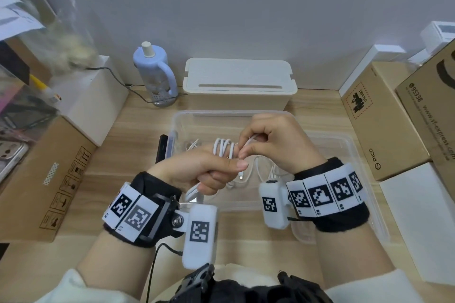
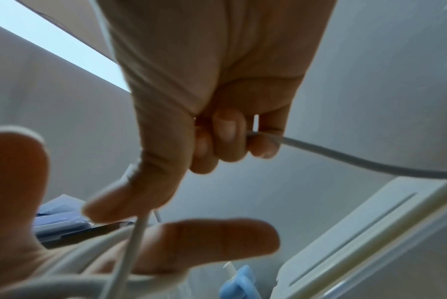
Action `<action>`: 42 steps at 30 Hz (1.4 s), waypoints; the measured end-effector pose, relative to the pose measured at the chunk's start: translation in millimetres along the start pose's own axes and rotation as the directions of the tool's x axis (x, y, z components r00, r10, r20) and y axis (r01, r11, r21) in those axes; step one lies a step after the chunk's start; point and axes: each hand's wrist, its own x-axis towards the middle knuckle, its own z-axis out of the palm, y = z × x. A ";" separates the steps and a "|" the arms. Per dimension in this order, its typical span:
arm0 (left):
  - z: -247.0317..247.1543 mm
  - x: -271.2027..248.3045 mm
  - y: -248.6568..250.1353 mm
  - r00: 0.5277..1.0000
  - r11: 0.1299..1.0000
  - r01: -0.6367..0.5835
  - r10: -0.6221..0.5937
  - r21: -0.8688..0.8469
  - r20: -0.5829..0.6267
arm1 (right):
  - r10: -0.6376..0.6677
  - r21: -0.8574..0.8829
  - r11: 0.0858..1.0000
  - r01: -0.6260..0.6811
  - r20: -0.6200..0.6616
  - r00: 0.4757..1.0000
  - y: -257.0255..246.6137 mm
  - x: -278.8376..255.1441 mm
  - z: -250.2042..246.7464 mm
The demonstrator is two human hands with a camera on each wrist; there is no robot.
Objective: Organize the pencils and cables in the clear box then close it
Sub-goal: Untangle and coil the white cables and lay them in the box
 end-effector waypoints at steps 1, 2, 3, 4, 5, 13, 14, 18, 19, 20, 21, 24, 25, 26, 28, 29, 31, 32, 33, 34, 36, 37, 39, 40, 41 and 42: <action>0.8 -0.7 0.8 1.000 0.999 0.027 -0.027 0.034 -0.005 | -0.023 0.021 1.000 0.024 -0.012 1.000 0.1 0.1 0.4; 1.3 -2.3 2.0 0.998 0.995 0.055 -0.055 0.078 0.000 | -0.028 0.059 0.998 0.030 -0.029 0.999 0.7 -0.1 0.6; 0.9 -4.3 2.2 0.996 0.989 0.080 -0.083 0.124 0.020 | -0.019 0.110 0.994 0.025 -0.056 0.998 2.1 -0.1 1.0; -0.5 -5.9 1.6 0.993 0.984 0.092 -0.101 0.153 0.055 | -0.005 0.164 0.986 0.019 -0.088 0.996 3.0 0.4 1.3; -1.8 -7.3 1.1 0.990 0.986 0.066 -0.083 0.151 0.110 | 0.017 0.206 0.979 0.008 -0.123 0.992 5.3 1.2 2.9; -0.3 -1.9 5.3 0.854 0.865 -0.495 0.467 -0.083 -0.230 | 0.161 0.016 0.986 -0.165 0.153 0.975 11.0 -9.0 24.8; -0.9 0.8 5.6 0.808 0.865 -0.501 0.478 0.025 -0.346 | 0.131 0.023 0.991 -0.136 0.152 0.980 5.7 -10.4 25.9; -0.5 8.1 6.1 0.708 0.862 -0.420 0.507 0.285 -0.491 | 0.074 -0.004 0.997 -0.074 0.051 0.996 -13.2 -10.6 22.9; -0.9 9.1 5.3 0.693 0.854 -0.392 0.518 0.341 -0.501 | 0.068 0.024 0.997 -0.068 0.026 0.997 -17.1 -10.8 20.6; -2.0 10.2 4.5 0.677 0.848 -0.371 0.526 0.379 -0.514 | 0.061 0.055 0.997 -0.061 0.009 0.998 -20.9 -11.1 18.0; -2.9 11.5 3.9 0.662 0.845 -0.367 0.531 0.389 -0.529 | 0.053 0.077 0.996 -0.053 0.007 0.999 -24.2 -11.2 16.2; -0.6 14.4 5.3 0.616 0.806 -0.504 0.587 0.310 -0.526 | 0.039 0.096 0.994 -0.051 0.118 0.992 -30.8 -11.7 16.1; 0.5 14.5 7.3 0.592 0.778 -0.570 0.611 0.263 -0.525 | 0.051 0.087 0.994 -0.069 0.190 0.980 -30.5 -12.2 18.0; 1.2 13.3 9.7 0.575 0.753 -0.622 0.626 0.216 -0.527 | 0.070 0.086 0.992 -0.097 0.269 0.961 -29.0 -12.7 20.7; 2.8 9.1 13.6 0.578 0.710 -0.696 0.642 0.105 -0.504 | 0.108 0.131 0.977 -0.171 0.387 0.916 -23.9 -14.3 24.5; 2.4 6.5 14.5 0.600 0.697 -0.716 0.642 0.038 -0.478 | 0.123 0.172 0.962 -0.210 0.414 0.902 -21.1 -14.5 24.2; -0.7 1.1 15.3 0.690 0.704 -0.698 0.614 -0.128 -0.382 | 0.171 0.194 0.944 -0.268 0.409 0.897 -13.2 -13.0 19.8; -1.7 -2.2 15.9 0.751 0.723 -0.655 0.592 -0.218 -0.293 | 0.204 0.168 0.943 -0.286 0.384 0.900 -8.8 -11.6 15.6; -3.6 -4.9 15.8 0.808 0.752 -0.588 0.559 -0.297 -0.185 | 0.237 0.135 0.945 -0.299 0.351 0.906 -4.6 -10.1 11.3; -4.9 -7.1 15.4 0.857 0.792 -0.502 0.509 -0.347 -0.079 | 0.261 0.108 0.946 -0.306 0.307 0.915 -0.5 -8.5 6.8; -8.2 -7.3 10.9 0.928 0.875 -0.339 0.371 -0.345 0.029 | 0.271 0.107 0.949 -0.296 0.205 0.941 3.4 -6.2 -2.0; -8.4 -5.6 7.7 0.953 0.908 -0.274 0.301 -0.318 0.036 | 0.255 0.130 0.952 -0.277 0.163 0.953 1.8 -5.5 -6.0; -6.9 -1.3 2.3 0.981 0.950 -0.182 0.193 -0.255 0.018 | 0.204 0.176 0.959 -0.224 0.122 0.971 -5.8 -4.4 -11.8; -4.4 1.4 0.8 0.986 0.965 -0.158 0.164 -0.211 0.013 | 0.174 0.186 0.963 -0.194 0.117 0.978 -10.3 -4.4 -14.1; -1.8 3.3 0.0 0.989 0.977 -0.146 0.149 -0.155 0.009 | 0.141 0.185 0.970 -0.160 0.112 0.984 -15.1 -4.0 -15.6; 0.8 4.2 0.1 0.992 0.988 -0.126 0.127 -0.094 0.007 | 0.113 0.182 0.975 -0.129 0.099 0.989 -17.5 -3.0 -16.0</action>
